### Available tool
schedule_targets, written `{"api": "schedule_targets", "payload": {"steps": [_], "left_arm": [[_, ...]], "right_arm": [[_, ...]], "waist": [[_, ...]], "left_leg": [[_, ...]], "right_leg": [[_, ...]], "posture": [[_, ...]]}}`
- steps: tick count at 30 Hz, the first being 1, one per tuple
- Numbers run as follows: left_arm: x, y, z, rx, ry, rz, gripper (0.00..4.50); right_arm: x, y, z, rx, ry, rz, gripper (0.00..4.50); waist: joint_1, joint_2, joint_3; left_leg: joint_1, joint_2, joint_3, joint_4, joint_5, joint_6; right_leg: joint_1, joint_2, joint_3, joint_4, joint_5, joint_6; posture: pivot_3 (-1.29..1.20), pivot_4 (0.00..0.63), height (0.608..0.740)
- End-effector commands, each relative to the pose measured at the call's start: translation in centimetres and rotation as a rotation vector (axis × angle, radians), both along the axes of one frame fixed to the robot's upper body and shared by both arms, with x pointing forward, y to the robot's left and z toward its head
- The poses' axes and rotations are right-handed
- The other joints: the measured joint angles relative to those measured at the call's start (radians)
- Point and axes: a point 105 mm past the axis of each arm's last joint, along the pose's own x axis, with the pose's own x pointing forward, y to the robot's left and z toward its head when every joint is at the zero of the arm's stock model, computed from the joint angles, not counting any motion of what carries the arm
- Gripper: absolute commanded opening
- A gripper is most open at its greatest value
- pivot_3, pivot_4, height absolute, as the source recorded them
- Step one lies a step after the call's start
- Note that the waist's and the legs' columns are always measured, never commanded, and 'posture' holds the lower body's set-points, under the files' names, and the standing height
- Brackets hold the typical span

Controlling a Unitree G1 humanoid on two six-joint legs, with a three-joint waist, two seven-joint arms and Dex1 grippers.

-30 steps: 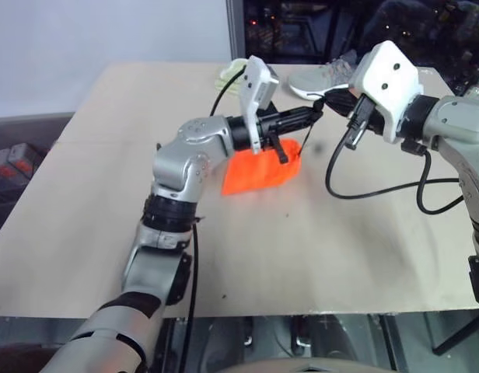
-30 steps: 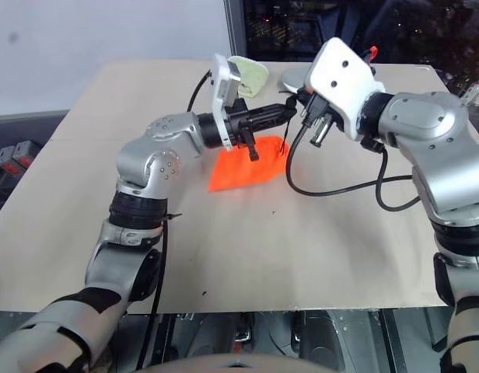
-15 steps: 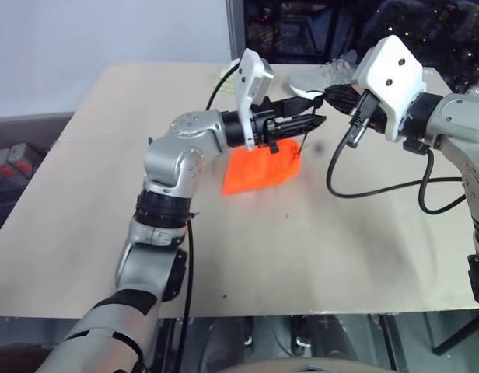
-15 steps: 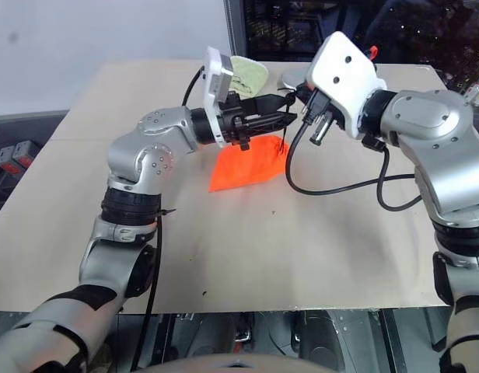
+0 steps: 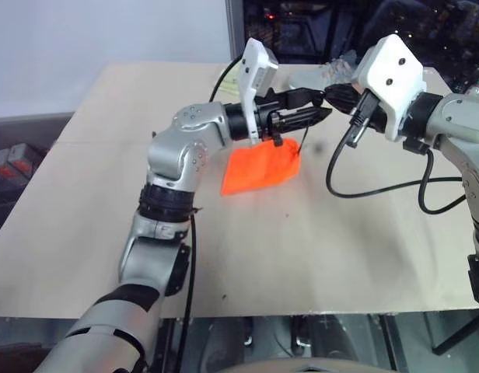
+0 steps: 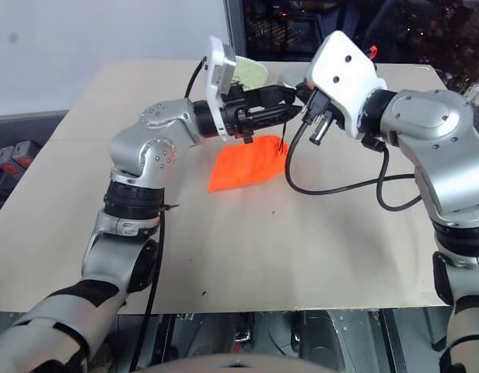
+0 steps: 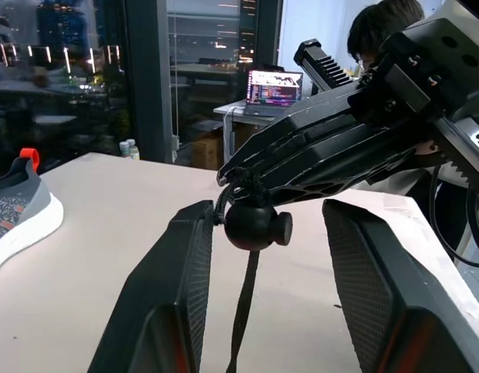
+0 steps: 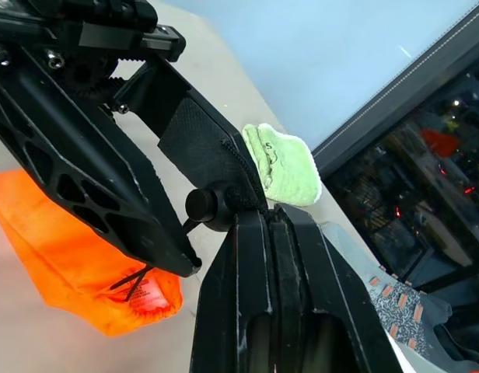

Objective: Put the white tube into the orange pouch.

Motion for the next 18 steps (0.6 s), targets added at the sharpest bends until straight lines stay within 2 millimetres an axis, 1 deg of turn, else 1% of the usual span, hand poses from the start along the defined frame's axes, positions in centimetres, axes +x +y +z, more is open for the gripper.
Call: {"api": "schedule_targets", "payload": {"steps": [1,2,8,12,14,16,18], "left_arm": [[-0.4,-0.1,1.8,-0.022,-0.073,-0.017,0.51],[-0.4,-0.1,2.1,-0.03,-0.079,-0.014,0.19],[0.4,0.7,5.5,-0.103,-0.135,0.019,0.19],[0.6,0.8,6.8,-0.121,-0.154,0.029,0.19],[0.9,0.9,6.5,-0.106,-0.148,0.037,0.19],[1.6,1.2,4.8,-0.057,-0.117,0.062,0.19],[2.4,1.8,2.2,-0.006,-0.054,0.097,0.19]], "right_arm": [[-0.9,-0.1,3.1,0.046,-0.113,0.004,0.0],[-0.9,-0.1,3.3,0.053,-0.119,0.004,0.0],[-0.8,0.2,5.9,0.101,-0.176,0.017,0.0],[-0.3,0.0,7.5,0.14,-0.221,0.001,0.0],[0.1,-0.3,8.8,0.198,-0.252,-0.018,0.0],[0.5,-0.5,10.0,0.253,-0.287,-0.041,0.0],[0.7,-1.0,11.2,0.306,-0.324,-0.069,0.0]], "waist": [[0.0,0.0,0.0],[0.0,0.0,0.0],[0.0,0.0,0.001],[-0.001,0.0,0.001],[-0.002,0.0,0.001],[-0.004,0.0,0.001],[-0.008,0.001,0.001]], "left_leg": [[0.0,0.0,0.0,0.0,0.0,0.0],[0.0,0.0,0.0,0.0,0.0,0.0],[0.0,0.0,0.0,0.0,0.0,0.0],[0.0,0.0,0.001,0.0,0.0,0.0],[0.0,0.0,0.001,0.0,0.0,0.0],[0.0,0.0,0.001,0.0,0.0,0.0],[0.0,0.0,0.002,0.0,0.0,0.0]], "right_leg": [[0.0,0.0,0.0,0.0,0.0,0.0],[0.0,0.0,0.0,0.0,0.0,0.0],[0.0,0.0,0.0,0.0,0.0,0.0],[0.0,0.0,0.0,0.0,0.0,0.0],[0.0,0.0,0.0,0.0,0.0,0.0],[-0.001,0.0,0.0,0.0,0.0,0.0],[-0.001,0.0,0.001,0.001,0.0,0.0]], "posture": [[0.0,0.15,0.74],[0.0,0.15,0.74],[0.0,0.15,0.74],[0.0,0.15,0.74],[0.0,0.15,0.74],[0.0,0.15,0.74],[0.0,0.15,0.74]]}}
